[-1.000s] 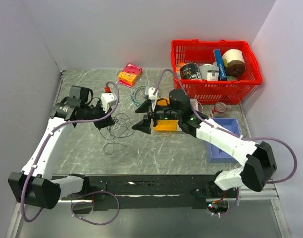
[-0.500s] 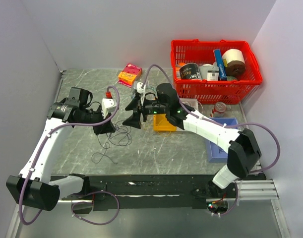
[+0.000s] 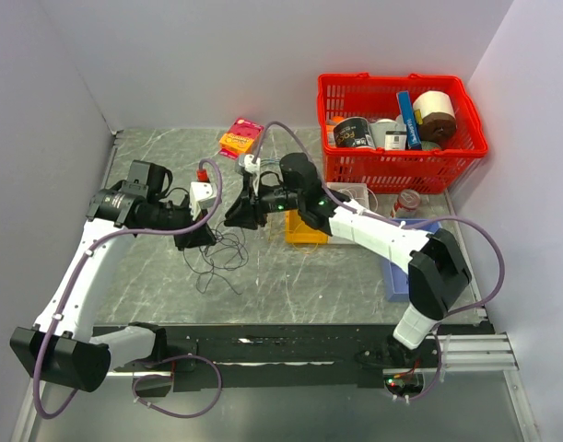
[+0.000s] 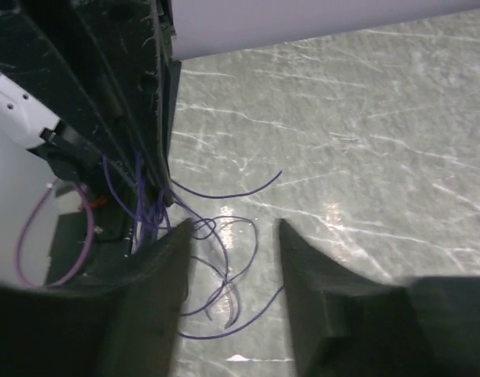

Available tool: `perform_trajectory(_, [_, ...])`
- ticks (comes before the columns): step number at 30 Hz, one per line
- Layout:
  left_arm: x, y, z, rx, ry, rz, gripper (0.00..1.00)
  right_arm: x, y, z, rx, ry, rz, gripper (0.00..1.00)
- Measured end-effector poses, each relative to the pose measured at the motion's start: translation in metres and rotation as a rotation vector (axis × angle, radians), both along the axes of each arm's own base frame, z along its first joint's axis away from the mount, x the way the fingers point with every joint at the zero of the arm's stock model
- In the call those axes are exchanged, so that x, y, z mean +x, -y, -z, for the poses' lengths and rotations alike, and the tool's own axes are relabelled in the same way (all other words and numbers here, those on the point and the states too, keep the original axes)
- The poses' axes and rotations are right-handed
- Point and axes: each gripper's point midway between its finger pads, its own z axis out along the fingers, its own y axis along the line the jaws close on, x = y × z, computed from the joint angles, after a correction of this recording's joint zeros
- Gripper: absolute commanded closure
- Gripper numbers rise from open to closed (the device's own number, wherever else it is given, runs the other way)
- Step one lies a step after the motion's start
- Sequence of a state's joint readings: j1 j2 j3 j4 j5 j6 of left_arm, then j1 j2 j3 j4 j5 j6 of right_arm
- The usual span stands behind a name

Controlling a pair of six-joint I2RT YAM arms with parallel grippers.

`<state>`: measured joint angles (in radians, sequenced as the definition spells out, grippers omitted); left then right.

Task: Untangle the cables

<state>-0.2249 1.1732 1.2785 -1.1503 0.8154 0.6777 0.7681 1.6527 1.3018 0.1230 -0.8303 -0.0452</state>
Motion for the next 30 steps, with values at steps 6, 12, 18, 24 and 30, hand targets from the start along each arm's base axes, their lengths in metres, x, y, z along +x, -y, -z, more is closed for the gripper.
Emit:
perform_trajectory(6, [-0.004, 0.0, -0.002, -0.001, 0.004, 0.02, 0.84, 0.005, 0.001, 0.008, -0.029, -0.024, 0.031, 1.0])
perform_trajectory(12, [-0.002, -0.003, 0.0, 0.02, 0.021, 0.006, 0.84, 0.024, 0.036, 0.007, -0.044, -0.017, 0.179, 1.0])
perform_trajectory(18, [-0.001, -0.009, 0.017, 0.057, -0.006, -0.025, 0.84, 0.029, 0.088, -0.053, 0.048, 0.121, 0.314, 1.0])
perform_trajectory(24, [0.012, -0.017, 0.032, 0.108, 0.021, -0.075, 0.9, 0.016, 0.114, -0.091, 0.097, 0.226, 0.39, 1.0])
perform_trajectory(30, [0.016, -0.043, 0.092, 0.243, -0.033, -0.171, 0.99, 0.022, 0.165, -0.132, 0.12, 0.307, 0.604, 1.0])
